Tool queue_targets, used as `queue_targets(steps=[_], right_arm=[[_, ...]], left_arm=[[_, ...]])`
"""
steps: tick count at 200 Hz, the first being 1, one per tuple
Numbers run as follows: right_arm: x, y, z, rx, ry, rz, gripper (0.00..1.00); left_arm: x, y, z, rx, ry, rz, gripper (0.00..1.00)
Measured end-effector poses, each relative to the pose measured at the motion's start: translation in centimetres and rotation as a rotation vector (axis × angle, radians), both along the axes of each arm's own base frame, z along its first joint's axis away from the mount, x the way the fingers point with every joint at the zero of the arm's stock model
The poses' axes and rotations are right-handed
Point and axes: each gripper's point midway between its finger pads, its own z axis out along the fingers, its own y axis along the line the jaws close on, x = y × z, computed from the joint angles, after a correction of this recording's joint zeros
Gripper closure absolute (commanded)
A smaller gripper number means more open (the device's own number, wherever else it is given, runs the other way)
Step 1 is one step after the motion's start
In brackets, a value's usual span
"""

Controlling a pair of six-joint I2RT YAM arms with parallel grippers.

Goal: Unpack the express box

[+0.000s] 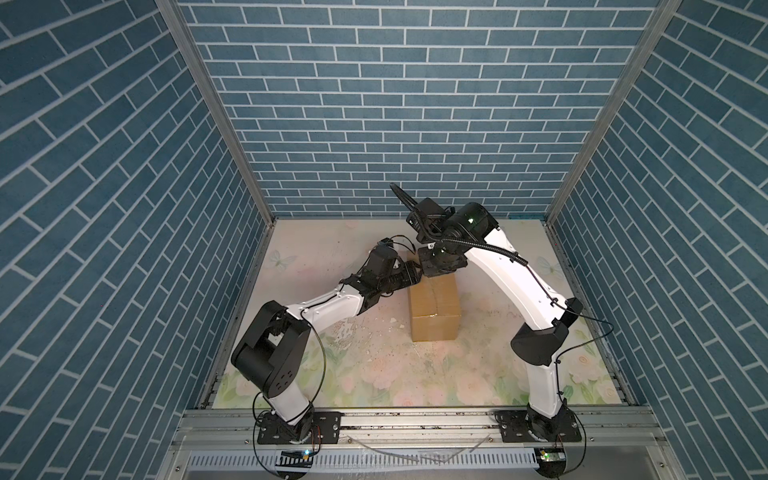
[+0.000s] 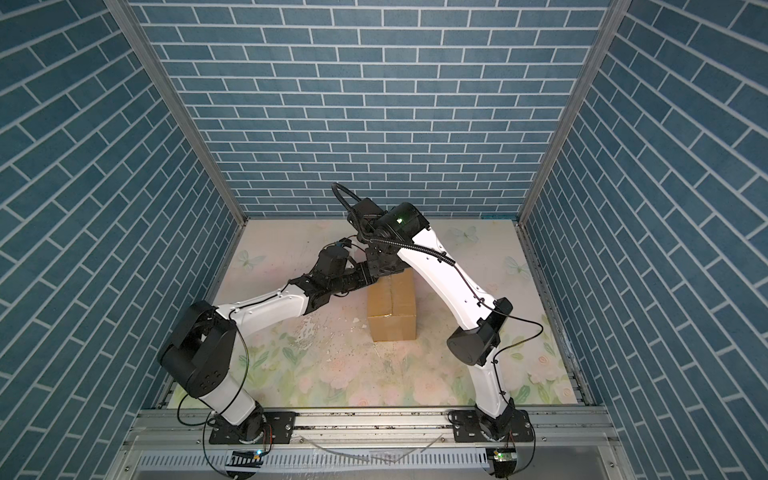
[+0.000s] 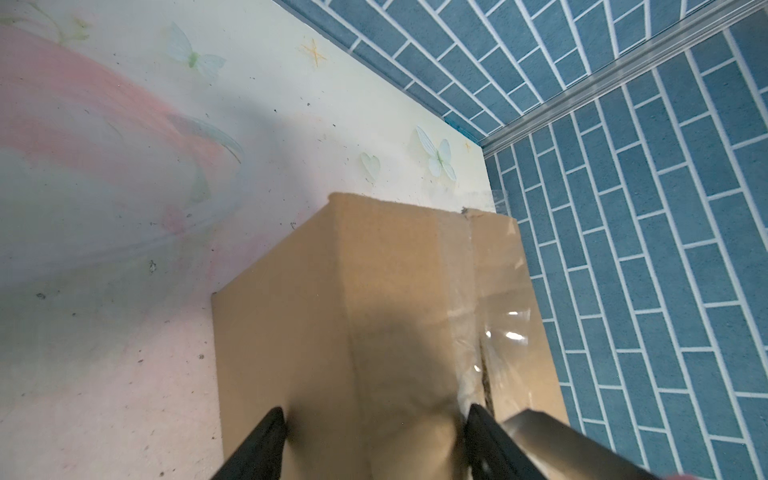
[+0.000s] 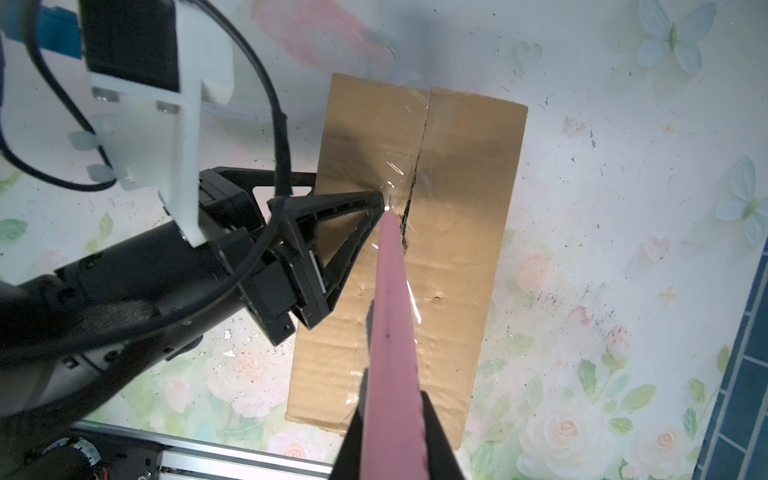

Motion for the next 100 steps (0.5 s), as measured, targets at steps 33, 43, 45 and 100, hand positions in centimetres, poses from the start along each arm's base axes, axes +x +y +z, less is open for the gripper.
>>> queue_targets(steps=[33, 43, 45, 100], right_arm=[[-1.0, -0.8, 1.1, 0.017, -0.01, 0.006, 1.0], [-1.5, -1.1, 1.3, 0.018, -0.01, 0.008, 1.0], [-1.5, -1.1, 1.4, 0.018, -0.01, 0.008, 1.0], [-2.7, -1.5, 0.9, 0.0, 0.008, 0.014, 1.0]], left_arm=[[0.0, -0.1, 0.1, -0.005, -0.001, 0.003, 0.31], [0.0, -0.1, 0.1, -0.006, -0.002, 0.005, 0.31], [0.0, -0.1, 0.1, -0.006, -0.002, 0.006, 0.31], [0.0, -0.2, 0.3, -0.021, 0.002, 0.014, 0.28]])
